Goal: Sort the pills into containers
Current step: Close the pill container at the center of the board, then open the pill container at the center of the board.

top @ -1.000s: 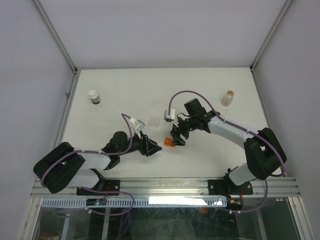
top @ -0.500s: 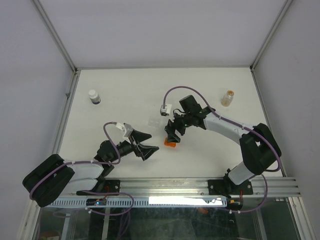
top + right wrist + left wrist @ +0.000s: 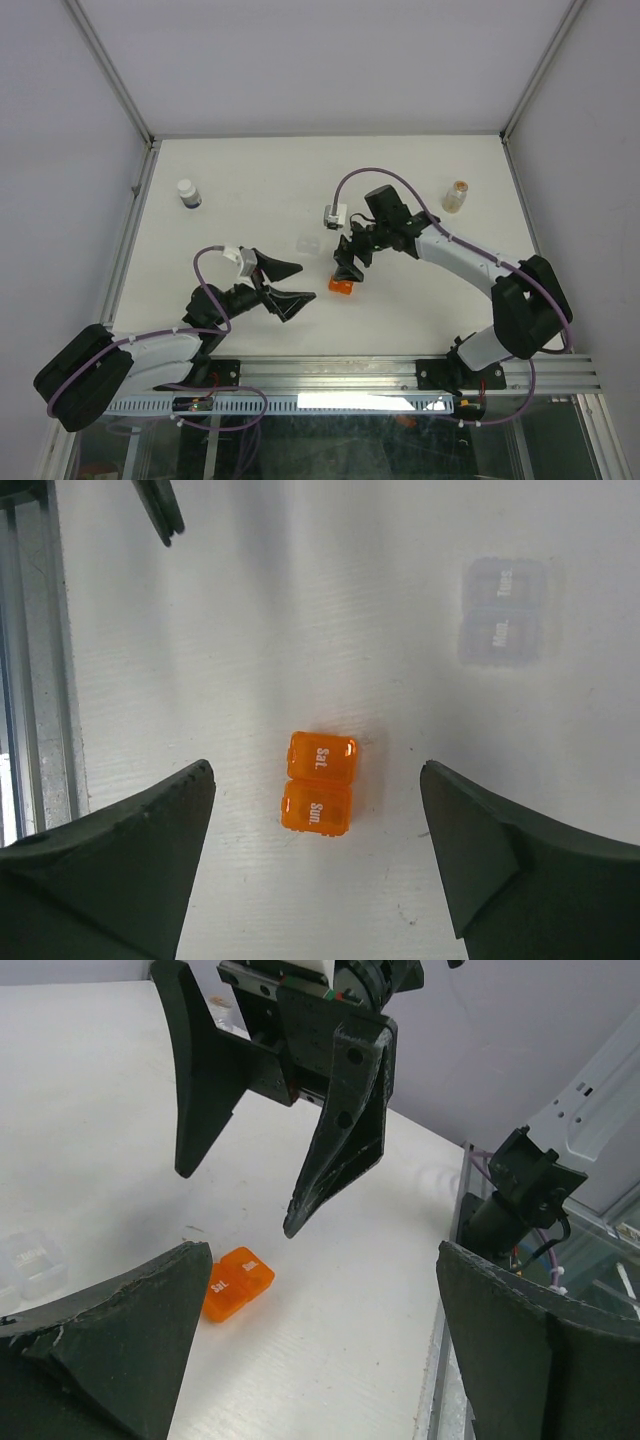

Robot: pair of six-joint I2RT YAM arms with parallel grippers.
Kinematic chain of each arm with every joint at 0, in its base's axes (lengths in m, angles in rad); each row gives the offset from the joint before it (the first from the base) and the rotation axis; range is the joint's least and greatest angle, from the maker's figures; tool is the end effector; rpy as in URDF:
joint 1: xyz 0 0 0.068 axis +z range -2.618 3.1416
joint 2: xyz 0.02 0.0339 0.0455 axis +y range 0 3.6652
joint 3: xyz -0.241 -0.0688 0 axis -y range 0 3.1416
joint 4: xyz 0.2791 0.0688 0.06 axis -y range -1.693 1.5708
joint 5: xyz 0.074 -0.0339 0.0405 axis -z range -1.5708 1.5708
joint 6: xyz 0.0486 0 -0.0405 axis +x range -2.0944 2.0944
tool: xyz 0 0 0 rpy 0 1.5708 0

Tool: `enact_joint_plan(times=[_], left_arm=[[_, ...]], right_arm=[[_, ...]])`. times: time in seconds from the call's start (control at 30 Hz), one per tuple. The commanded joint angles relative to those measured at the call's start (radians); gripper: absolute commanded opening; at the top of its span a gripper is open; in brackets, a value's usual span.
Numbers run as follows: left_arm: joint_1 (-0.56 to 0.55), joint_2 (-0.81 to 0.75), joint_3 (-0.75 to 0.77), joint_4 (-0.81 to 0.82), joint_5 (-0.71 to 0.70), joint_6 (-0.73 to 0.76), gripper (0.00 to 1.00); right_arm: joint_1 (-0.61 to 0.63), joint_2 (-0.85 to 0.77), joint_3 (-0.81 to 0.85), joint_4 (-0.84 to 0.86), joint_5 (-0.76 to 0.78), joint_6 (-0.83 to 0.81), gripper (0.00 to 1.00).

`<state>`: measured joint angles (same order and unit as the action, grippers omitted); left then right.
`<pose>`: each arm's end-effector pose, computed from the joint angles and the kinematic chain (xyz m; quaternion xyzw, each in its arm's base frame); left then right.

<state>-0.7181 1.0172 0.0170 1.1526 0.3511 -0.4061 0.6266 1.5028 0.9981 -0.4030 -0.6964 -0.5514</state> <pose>0.1492 -0.1526 0.1342 0.2306 0.6128 -0.4945 0.5716 0.2615 0.2278 0.1838 -0.5861 0.6773 0.3339 0.2936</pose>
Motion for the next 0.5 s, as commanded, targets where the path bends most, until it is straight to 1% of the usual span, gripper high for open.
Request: enact_joint_plan(times=[0.0,0.1,0.27,0.47], left_arm=[[0.008,-0.01,-0.025,0.081,0.052,0.03,0.99],[0.007,-0.014,-0.033,0.098,0.056,0.031,0.99],[0.007,0.003,-0.037,0.091,0.051,0.039,0.99],[0.007,0.08,-0.034,0.125,0.07,0.027,0.97]], right_arm=[[0.006,-0.057,0.074,0.005,-0.067,-0.072,0.87],[0.006,-0.05,0.065,0.031,-0.085,-0.033,0.87],[0.006,-0.053,0.03,0.034,-0.063,-0.052,0.87],[0.007,-0.03,0.017,0.004,-0.041,-0.093,0.86]])
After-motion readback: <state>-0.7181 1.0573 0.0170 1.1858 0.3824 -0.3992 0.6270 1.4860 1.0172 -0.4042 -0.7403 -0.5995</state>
